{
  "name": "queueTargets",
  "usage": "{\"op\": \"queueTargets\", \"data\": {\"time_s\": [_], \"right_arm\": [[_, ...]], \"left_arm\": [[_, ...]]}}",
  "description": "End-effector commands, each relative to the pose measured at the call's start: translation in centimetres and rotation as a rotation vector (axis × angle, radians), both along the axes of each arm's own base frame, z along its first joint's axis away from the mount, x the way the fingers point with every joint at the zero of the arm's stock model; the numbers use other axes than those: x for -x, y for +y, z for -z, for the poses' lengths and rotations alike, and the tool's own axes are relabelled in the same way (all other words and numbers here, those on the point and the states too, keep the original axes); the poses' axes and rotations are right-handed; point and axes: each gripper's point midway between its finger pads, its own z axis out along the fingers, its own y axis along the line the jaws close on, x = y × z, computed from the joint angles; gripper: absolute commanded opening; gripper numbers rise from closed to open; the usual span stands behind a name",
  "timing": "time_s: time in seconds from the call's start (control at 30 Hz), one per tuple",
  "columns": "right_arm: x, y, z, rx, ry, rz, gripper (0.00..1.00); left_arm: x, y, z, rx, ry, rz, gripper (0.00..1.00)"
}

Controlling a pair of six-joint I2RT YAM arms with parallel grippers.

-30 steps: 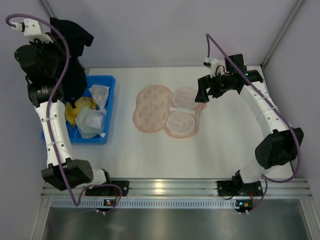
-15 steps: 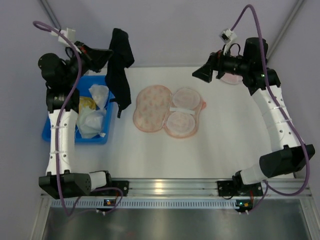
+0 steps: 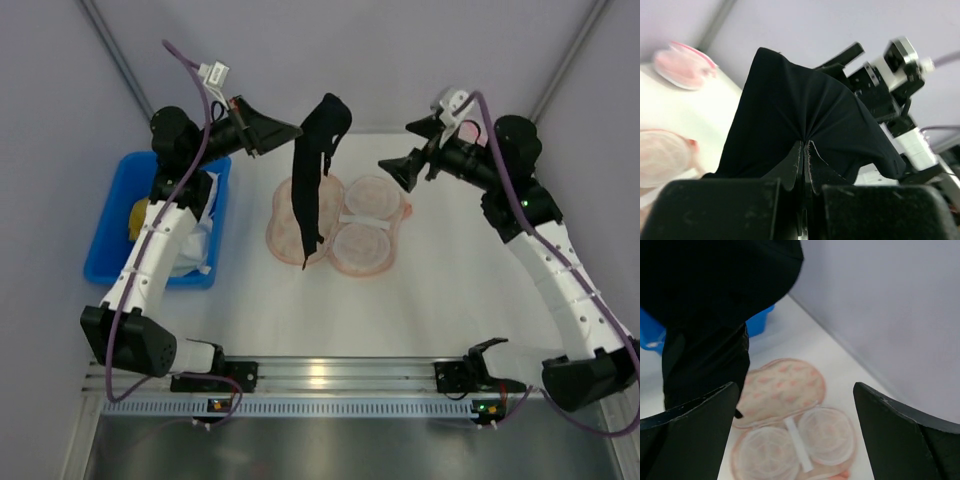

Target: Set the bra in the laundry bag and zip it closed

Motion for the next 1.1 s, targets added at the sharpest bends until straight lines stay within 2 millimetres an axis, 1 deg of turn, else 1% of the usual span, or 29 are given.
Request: {"op": "queueTargets", "data": {"time_s": [0.0,0.03,0.07,0.1,0.13,0.17,0.2,0.23,0.27,0.3,0.33,0.37,0.4,0.43,0.5,0.53,0.57,0.6,0.63,0.67,0.7,0.73,0.9,1.07], "right_arm": [[1.2,-2.7,-6.1,0.127,-0.579,0.164,0.99],[1.6,-2.5,-6.2,0.139,-0.645,0.166,0.99],[1.5,-2.6,-4.4,0.2,-0.699,0.167,0.99],[2.5,-2.9,-5.9,0.192,-0.804,0.185,0.99],[3.1,-2.7,-6.0,0.203,-0.857,0.181,0.99],[3.0,-2.5,-4.6,0.25,-0.902,0.177,0.99],[4.0,-2.5,-5.1,0.256,-0.974,0.17,1.0],[4.4,-2.0,-4.5,0.266,-1.033,0.165,0.99],[4.8,-1.8,-4.7,0.317,-1.131,0.175,0.99],[5.1,-1.4,-4.5,0.342,-1.186,0.17,1.0],[5.9,-0.5,-4.1,0.339,-1.256,0.163,0.99],[6.0,-0.3,-3.9,0.384,-1.331,0.169,0.99],[6.2,0.3,-3.6,0.392,-1.36,0.162,0.99],[6.9,0.8,-4.0,0.378,-1.421,0.168,0.99],[7.1,1.4,-4.1,0.37,-1.465,0.19,0.99],[7.8,2.1,-3.9,0.362,-1.497,0.188,1.0],[8.6,2.0,-5.1,0.324,-1.552,0.233,1.0],[8.9,2.9,-4.7,0.306,-1.565,0.221,0.99],[9.1,3.2,-4.6,0.306,-1.585,0.228,0.99],[9.4,3.2,-5.2,0.284,-1.607,0.256,0.99],[9.6,4.0,-5.0,0.268,-1.611,0.243,0.99],[9.8,4.2,-5.3,0.254,-1.622,0.255,0.99],[9.7,5.1,-5.9,0.244,-1.659,0.271,0.99],[9.7,4.9,-7.3,0.235,-1.678,0.3,0.99]], "left_arm": [[2.5,-1.9,-2.0,0.103,0.038,0.193,0.0],[3.0,-2.1,-2.0,0.112,0.065,0.224,0.0],[3.2,-2.4,-2.1,0.115,0.067,0.237,0.0],[3.5,-2.7,-2.2,0.115,0.062,0.252,0.0],[3.8,-2.8,-2.2,0.113,0.065,0.264,0.0],[4.1,-3.0,-2.3,0.113,0.068,0.276,0.0],[4.4,-3.3,-2.2,0.113,0.07,0.287,0.0],[4.6,-3.4,-2.3,0.119,0.084,0.304,0.0],[4.9,-3.5,-2.3,0.124,0.089,0.315,0.0],[5.2,-3.7,-2.2,0.135,0.113,0.333,0.0],[5.3,-3.8,-2.1,0.142,0.121,0.343,0.0],[5.4,-3.8,-2.0,0.146,0.131,0.351,0.0],[5.7,-3.9,-2.0,0.149,0.144,0.361,0.0],[5.8,-3.9,-1.9,0.148,0.144,0.366,0.0],[6.2,-4.1,-1.8,0.142,0.15,0.379,0.0],[6.2,-4.1,-1.7,0.143,0.153,0.381,0.0],[6.5,-4.2,-1.8,0.142,0.15,0.385,0.0],[6.7,-4.2,-1.8,0.139,0.148,0.393,0.0],[6.7,-4.2,-1.8,0.139,0.153,0.396,0.0],[6.8,-4.3,-1.8,0.14,0.153,0.397,0.0],[6.9,-4.3,-1.7,0.137,0.155,0.403,0.0],[7.0,-4.3,-1.7,0.135,0.158,0.406,0.0],[7.5,-4.3,-1.7,0.133,0.156,0.421,0.0],[7.6,-4.4,-1.2,0.128,0.161,0.426,0.0]]}}
